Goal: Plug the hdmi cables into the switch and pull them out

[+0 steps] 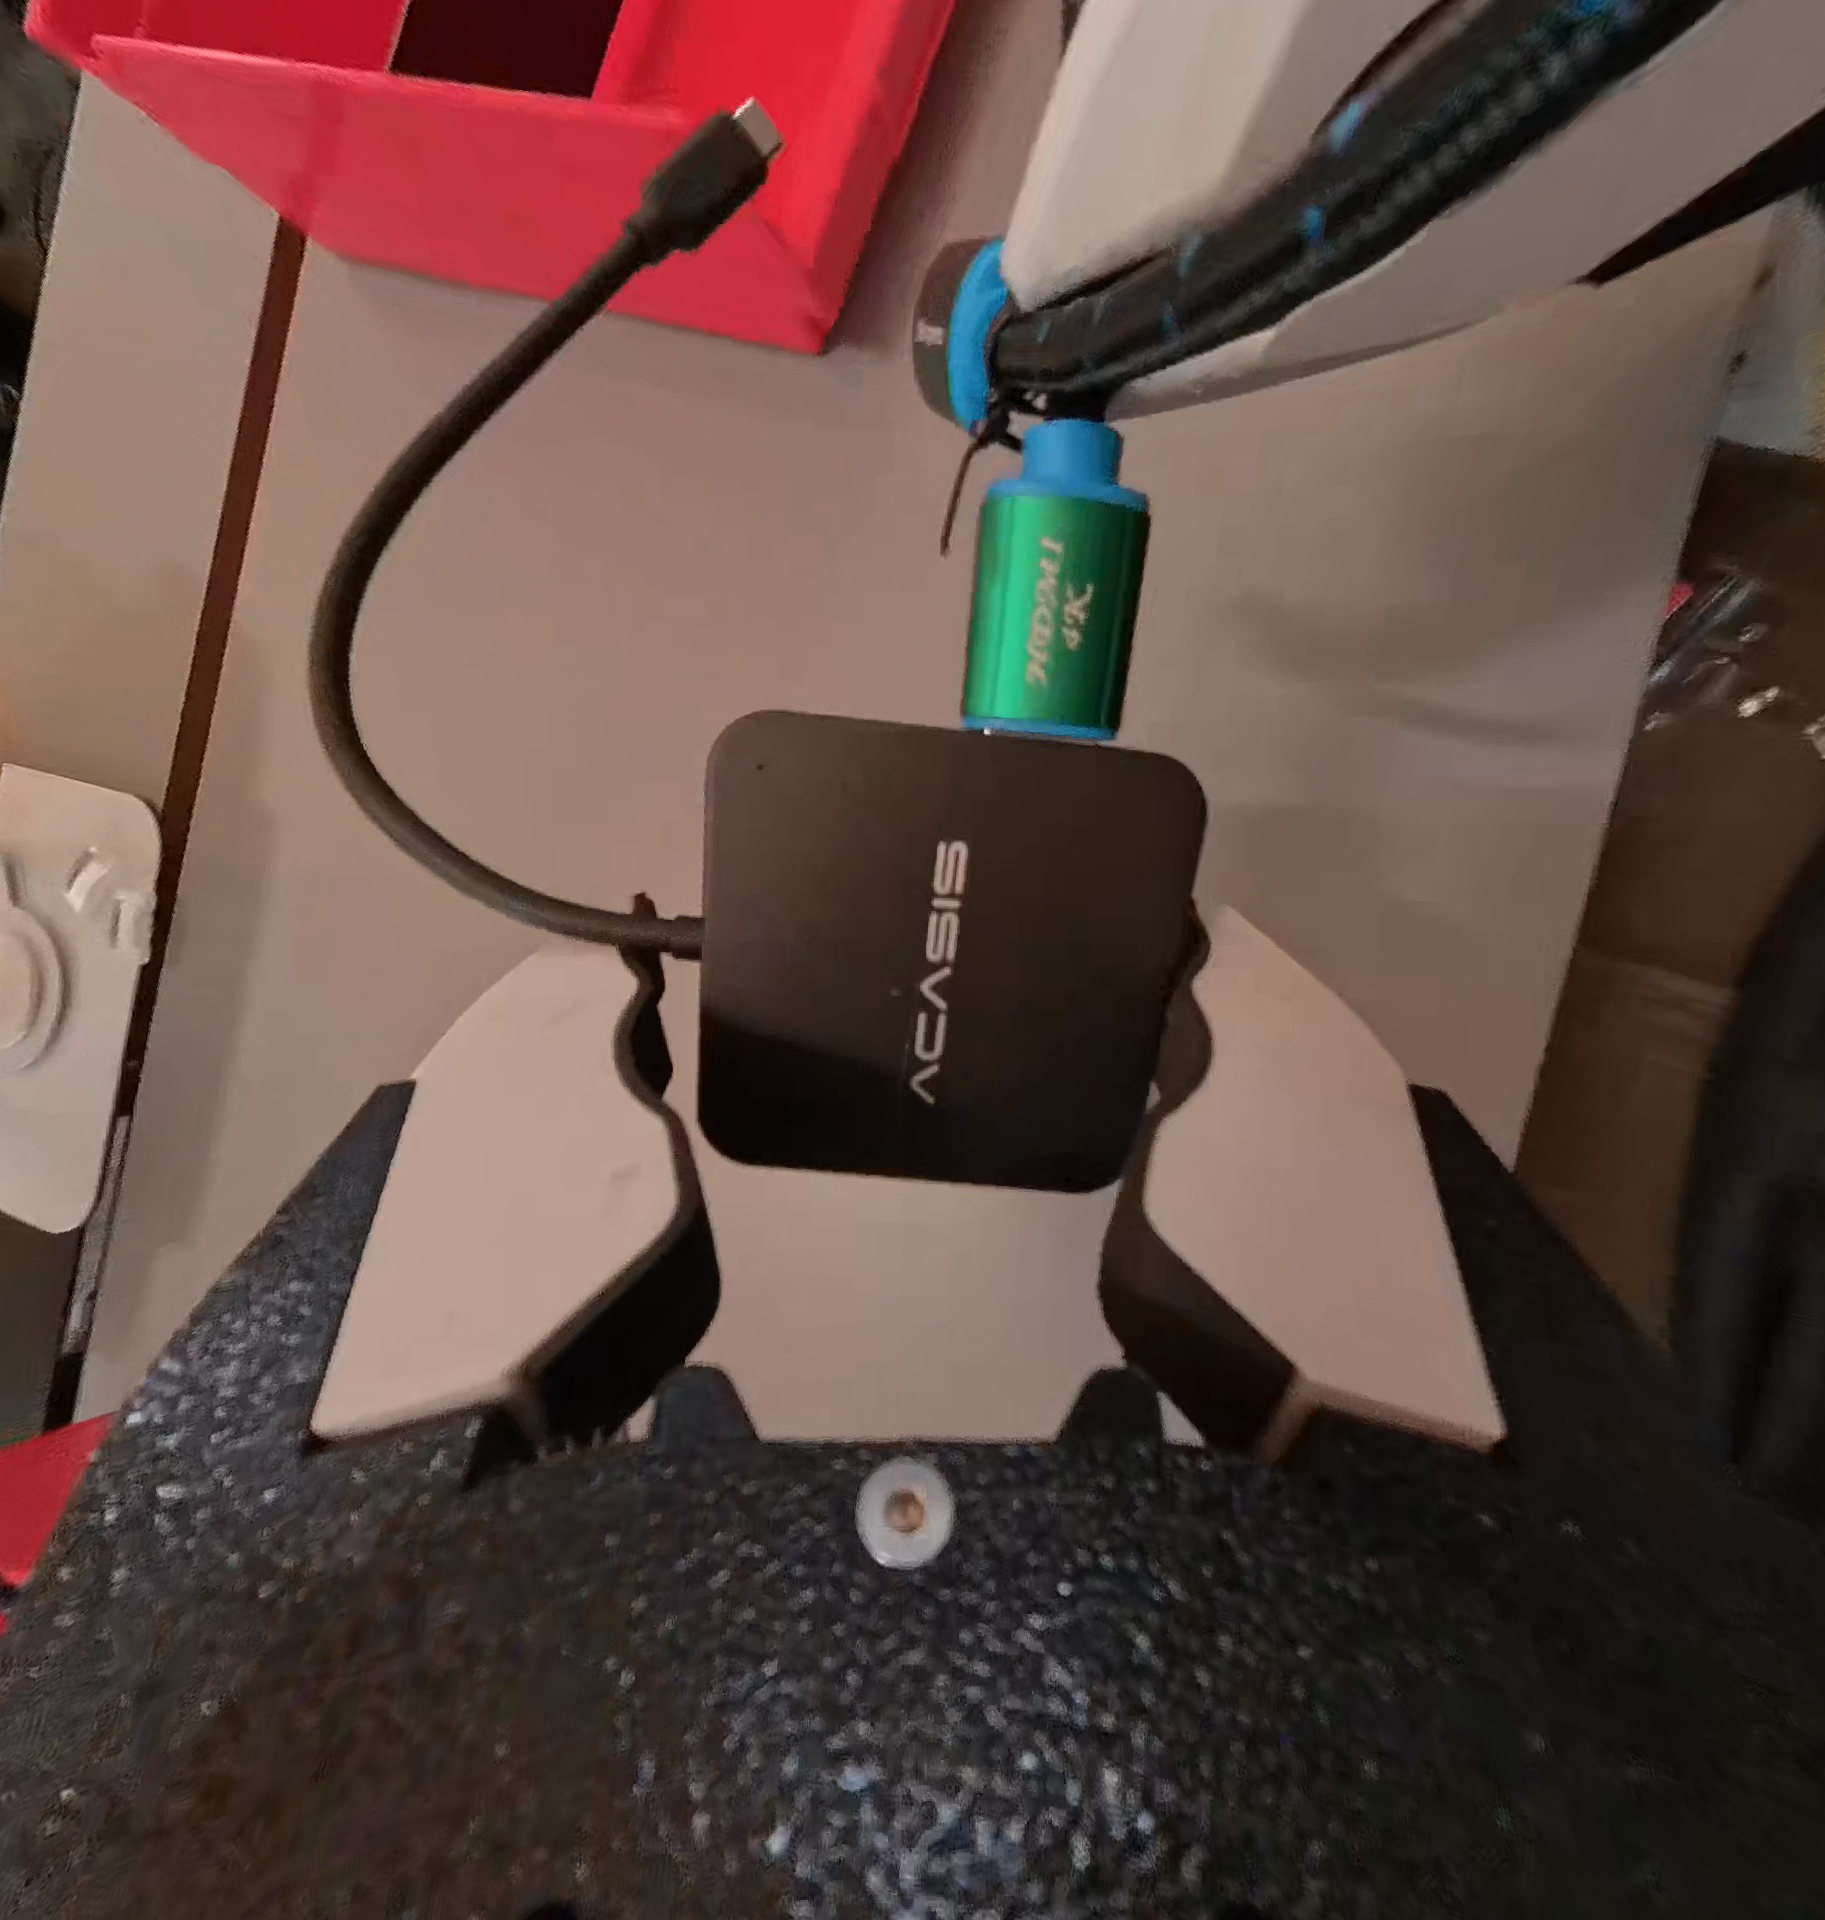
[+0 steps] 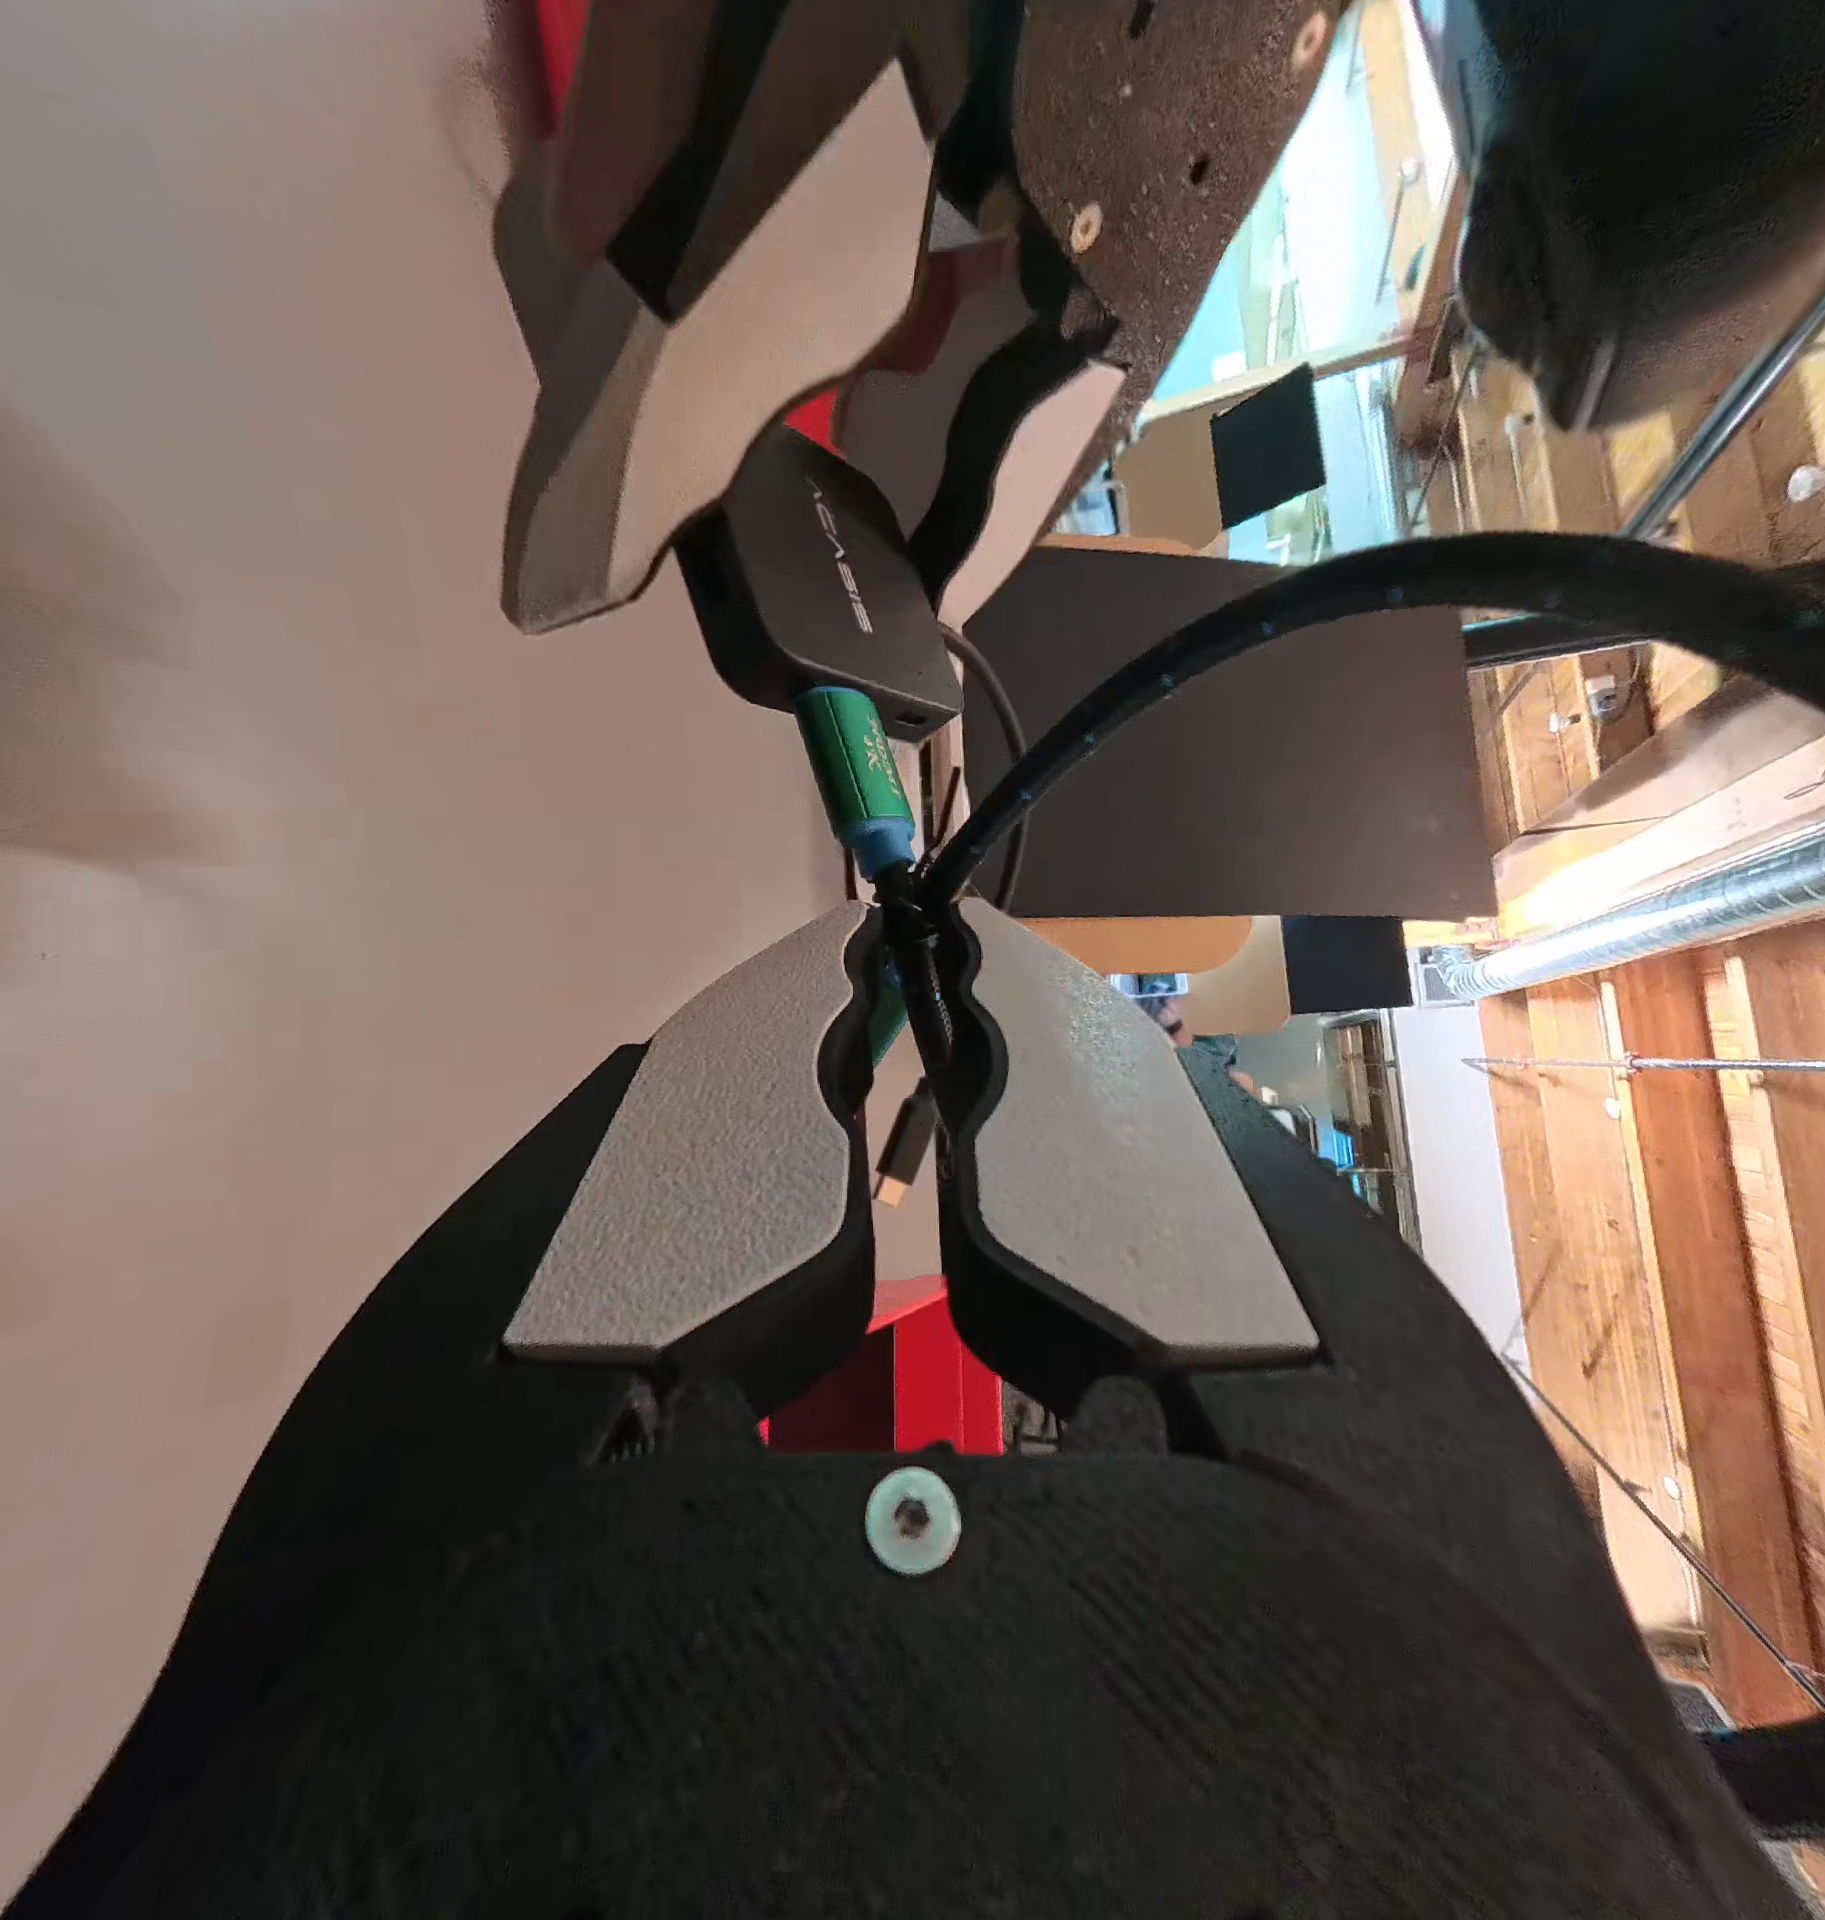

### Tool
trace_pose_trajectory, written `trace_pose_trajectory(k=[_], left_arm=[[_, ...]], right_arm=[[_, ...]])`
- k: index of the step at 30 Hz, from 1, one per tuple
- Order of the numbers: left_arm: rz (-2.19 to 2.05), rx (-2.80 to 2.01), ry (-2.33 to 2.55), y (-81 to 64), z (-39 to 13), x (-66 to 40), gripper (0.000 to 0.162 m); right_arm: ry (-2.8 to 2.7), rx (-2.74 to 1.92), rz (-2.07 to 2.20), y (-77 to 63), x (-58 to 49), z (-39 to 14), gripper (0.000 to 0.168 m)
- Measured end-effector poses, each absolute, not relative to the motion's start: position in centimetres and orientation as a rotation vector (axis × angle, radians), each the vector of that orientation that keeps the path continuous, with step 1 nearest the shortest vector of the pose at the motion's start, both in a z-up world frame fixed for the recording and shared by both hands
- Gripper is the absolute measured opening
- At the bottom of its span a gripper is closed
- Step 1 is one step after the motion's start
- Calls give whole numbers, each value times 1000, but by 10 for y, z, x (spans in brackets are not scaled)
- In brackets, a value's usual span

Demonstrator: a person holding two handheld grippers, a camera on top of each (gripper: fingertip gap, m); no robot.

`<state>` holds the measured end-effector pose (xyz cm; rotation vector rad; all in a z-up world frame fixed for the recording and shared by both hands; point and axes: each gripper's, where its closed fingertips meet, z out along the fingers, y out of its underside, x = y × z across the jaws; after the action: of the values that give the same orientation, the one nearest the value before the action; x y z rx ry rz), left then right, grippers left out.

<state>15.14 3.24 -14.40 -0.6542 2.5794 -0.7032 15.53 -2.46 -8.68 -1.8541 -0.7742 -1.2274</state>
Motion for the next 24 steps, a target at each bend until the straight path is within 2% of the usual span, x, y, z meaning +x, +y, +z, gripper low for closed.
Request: trace_pose_trajectory(k=[1, 5, 11, 16, 24], left_arm=[[-672, -627, 2592, 34, -147, 154, 86], [-571, -411, 2583, 37, -157, 166, 85], [-493, -446, 2555, 33, -167, 175, 85], [-498, -459, 2602, 31, -177, 172, 85], [-580, -589, 2584, 29, -183, 176, 84]], right_arm=[[-771, -1878, -1214, -24, 156, -90, 10], [-740, -1974, -998, -27, 157, -111, 11], [-613, -2035, -825, -31, 171, -128, 16], [-664, -2052, -730, -32, 170, -140, 13], [-672, -2093, -788, -34, 184, -149, 13]])
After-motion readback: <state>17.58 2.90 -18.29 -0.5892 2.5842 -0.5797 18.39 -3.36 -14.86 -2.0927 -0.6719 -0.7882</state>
